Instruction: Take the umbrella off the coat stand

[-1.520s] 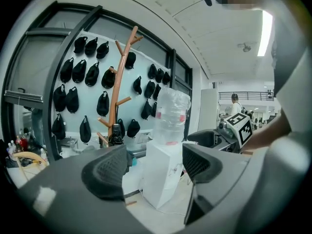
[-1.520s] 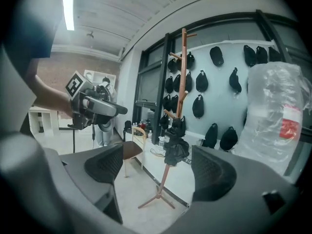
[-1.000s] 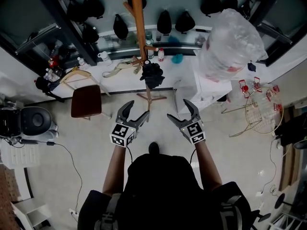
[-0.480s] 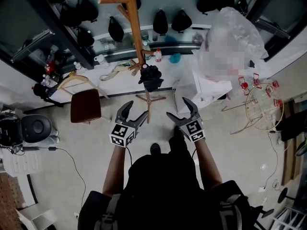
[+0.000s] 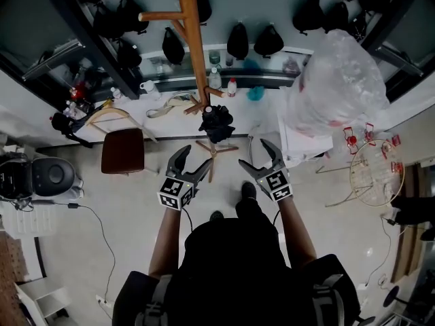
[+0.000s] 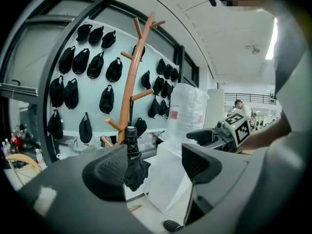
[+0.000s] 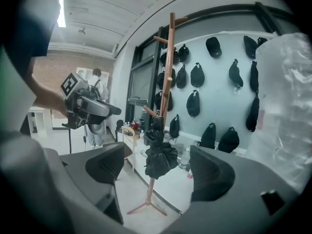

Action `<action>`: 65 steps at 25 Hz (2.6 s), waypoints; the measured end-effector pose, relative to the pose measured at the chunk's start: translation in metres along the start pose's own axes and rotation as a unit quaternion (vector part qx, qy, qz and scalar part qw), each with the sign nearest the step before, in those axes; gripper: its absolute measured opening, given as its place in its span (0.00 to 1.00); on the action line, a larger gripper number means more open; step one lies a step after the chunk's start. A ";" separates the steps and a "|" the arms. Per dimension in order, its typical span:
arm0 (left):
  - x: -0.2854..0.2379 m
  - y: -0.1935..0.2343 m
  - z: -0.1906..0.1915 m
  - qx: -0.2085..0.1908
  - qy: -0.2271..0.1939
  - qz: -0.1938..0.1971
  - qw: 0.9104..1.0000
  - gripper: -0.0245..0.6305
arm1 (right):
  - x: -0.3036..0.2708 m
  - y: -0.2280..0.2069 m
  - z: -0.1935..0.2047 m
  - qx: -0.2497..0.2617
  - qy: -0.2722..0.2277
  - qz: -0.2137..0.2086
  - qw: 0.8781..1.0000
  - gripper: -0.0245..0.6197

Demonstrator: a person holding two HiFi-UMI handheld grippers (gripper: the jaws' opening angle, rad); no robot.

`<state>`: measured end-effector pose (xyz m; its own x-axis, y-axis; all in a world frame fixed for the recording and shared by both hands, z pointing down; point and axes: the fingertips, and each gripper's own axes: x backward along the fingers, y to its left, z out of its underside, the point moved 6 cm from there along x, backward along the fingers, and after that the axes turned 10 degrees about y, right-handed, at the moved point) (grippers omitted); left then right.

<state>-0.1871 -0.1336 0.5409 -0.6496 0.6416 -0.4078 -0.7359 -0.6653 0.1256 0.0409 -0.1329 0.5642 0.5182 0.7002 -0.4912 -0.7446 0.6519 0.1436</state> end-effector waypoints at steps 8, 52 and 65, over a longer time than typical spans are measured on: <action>-0.023 0.011 -0.007 0.013 0.008 -0.013 1.000 0.57 | -0.018 -0.021 -0.003 0.000 0.003 -0.018 1.000 0.69; -0.155 0.052 0.023 0.157 0.024 -0.184 0.970 0.65 | -0.075 -0.119 -0.007 0.103 0.019 -0.187 0.977 0.67; -0.187 0.076 0.039 0.168 0.039 -0.134 0.976 0.67 | -0.084 -0.122 0.004 0.072 0.051 -0.147 0.985 0.65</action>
<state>-0.1293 -0.2892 0.6622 -0.4190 0.7358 -0.5319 -0.9066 -0.3065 0.2902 0.0898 -0.2702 0.5917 0.6522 0.4463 -0.6127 -0.4971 0.8621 0.0988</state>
